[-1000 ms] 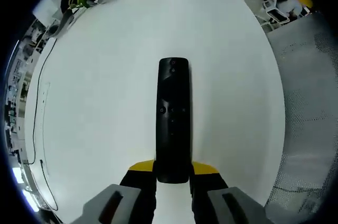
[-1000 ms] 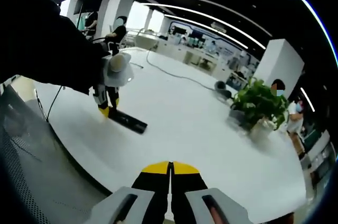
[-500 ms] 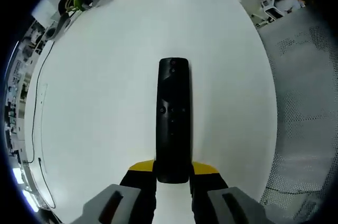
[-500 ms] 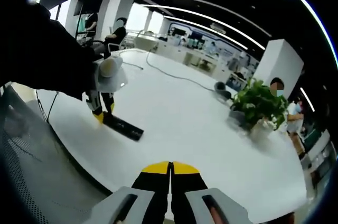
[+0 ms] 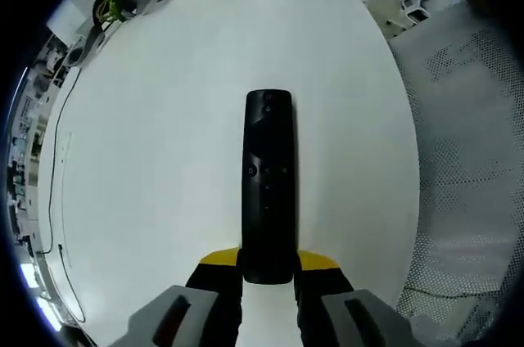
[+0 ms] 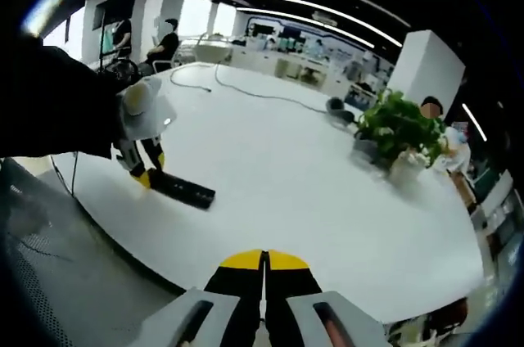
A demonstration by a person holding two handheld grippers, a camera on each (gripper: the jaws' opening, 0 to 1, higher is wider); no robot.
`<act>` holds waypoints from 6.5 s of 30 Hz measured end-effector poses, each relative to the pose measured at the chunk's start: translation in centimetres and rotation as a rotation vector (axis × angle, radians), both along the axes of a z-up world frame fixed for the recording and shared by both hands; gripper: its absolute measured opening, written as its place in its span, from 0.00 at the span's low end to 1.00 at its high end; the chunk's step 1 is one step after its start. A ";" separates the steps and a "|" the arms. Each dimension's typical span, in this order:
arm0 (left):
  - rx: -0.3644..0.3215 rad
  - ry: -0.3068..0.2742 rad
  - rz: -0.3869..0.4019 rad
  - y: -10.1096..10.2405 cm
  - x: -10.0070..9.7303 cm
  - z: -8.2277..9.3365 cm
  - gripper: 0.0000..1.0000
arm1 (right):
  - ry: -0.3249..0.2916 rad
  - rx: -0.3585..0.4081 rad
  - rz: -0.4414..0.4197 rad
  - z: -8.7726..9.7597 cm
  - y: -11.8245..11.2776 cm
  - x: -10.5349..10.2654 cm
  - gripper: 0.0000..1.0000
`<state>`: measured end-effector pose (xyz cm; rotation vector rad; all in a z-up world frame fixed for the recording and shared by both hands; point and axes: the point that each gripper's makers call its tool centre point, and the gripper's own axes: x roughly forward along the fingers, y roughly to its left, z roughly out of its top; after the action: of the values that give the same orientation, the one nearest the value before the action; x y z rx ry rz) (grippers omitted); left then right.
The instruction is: Press the specified remote control buttons in sequence, fully releasing each button before pressing the next.
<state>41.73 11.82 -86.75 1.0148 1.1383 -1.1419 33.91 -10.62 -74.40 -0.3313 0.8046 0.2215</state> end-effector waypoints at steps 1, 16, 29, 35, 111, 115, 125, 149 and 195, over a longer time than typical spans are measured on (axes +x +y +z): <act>-0.001 0.000 0.001 0.0 -0.1 0.0 0.23 | 0.007 0.004 -0.009 -0.1 0.0 0.0 0.00; -0.023 -0.006 0.027 0.1 -1.2 0.2 0.23 | 0.168 0.046 -0.076 -1.7 -0.3 -2.2 0.00; -0.012 -0.004 0.039 0.1 -2.0 0.3 0.23 | 0.178 0.061 -0.064 -1.9 0.2 -5.9 0.00; -0.001 -0.004 0.033 0.1 -2.5 0.2 0.23 | 0.181 0.070 -0.071 -1.8 0.4 -7.1 0.00; -0.356 -0.069 0.212 -1.4 -12.1 0.7 0.23 | 0.685 0.269 0.206 -9.8 11.8 -0.2 0.00; -0.370 -0.068 0.225 -1.5 -12.1 0.8 0.23 | 0.694 0.282 0.182 -10.3 11.5 -0.1 0.00; -0.371 -0.073 0.233 -1.6 -12.1 0.8 0.24 | 0.709 0.404 0.107 -10.6 11.7 -0.1 0.00; -0.365 -0.058 0.235 -1.6 -12.1 0.7 0.23 | 0.669 0.408 0.084 -10.7 11.5 0.0 0.00; -0.365 -0.076 0.231 -1.9 -12.1 0.9 0.24 | 0.616 0.397 0.182 -10.3 13.0 -0.8 0.00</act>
<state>29.65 9.90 -85.84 0.6218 0.9174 -1.0664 33.08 2.38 -84.72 0.0516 1.3094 0.6646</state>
